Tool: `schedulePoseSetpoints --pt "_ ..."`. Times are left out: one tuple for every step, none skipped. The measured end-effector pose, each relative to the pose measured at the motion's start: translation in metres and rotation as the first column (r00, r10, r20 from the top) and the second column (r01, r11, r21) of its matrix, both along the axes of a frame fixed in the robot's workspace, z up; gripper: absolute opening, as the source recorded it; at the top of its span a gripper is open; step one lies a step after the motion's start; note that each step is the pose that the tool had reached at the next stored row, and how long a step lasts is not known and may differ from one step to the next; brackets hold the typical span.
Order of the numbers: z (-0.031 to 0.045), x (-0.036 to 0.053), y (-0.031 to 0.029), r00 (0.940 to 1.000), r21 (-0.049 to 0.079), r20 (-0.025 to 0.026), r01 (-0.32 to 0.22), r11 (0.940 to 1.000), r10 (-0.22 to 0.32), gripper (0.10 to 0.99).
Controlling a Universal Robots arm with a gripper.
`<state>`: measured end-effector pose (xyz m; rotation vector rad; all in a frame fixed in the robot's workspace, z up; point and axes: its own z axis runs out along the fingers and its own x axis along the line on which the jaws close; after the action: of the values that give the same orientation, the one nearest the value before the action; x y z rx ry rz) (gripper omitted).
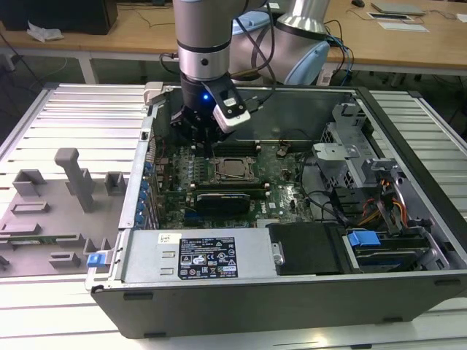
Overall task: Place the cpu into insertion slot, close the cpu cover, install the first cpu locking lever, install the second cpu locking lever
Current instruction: 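Install the first cpu locking lever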
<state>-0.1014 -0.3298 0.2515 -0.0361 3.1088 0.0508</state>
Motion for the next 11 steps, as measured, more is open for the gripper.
schedulePoseSetpoints --pt "0.0000 -0.0006 0.0000 1.0000 0.004 0.0009 0.000 1.0000 0.000 0.106" --pt "0.0000 -0.0011 0.0000 1.0000 0.007 0.0015 0.000 1.0000 0.000 0.106" --pt "-0.0001 -0.0019 0.0000 1.0000 0.013 0.0027 0.000 0.9999 0.000 0.106" --pt "-0.0001 -0.0023 0.0000 1.0000 0.017 0.0038 0.000 0.9999 0.000 0.106" --pt "-0.0001 -0.0026 0.0000 1.0000 0.019 0.0041 0.000 0.9998 0.000 0.106" --pt "-0.0001 -0.0032 0.0000 1.0000 0.023 0.0047 0.000 0.9997 0.000 0.106" --pt "-0.0001 -0.0038 0.0000 1.0000 0.028 0.0058 0.000 0.9996 0.000 0.106" --pt "-0.0001 -0.0049 0.0000 1.0000 0.046 0.0087 0.000 0.9989 0.000 0.106" --pt "-0.0001 -0.0057 0.0000 0.9999 0.063 0.0110 0.000 0.9980 0.000 0.106" --pt "-0.0002 -0.0063 0.0000 0.9999 0.074 0.0125 0.000 0.9972 0.000 0.106" --pt "-0.0002 -0.0068 0.0000 0.9999 0.085 0.0138 -0.001 0.9964 -0.001 0.106"
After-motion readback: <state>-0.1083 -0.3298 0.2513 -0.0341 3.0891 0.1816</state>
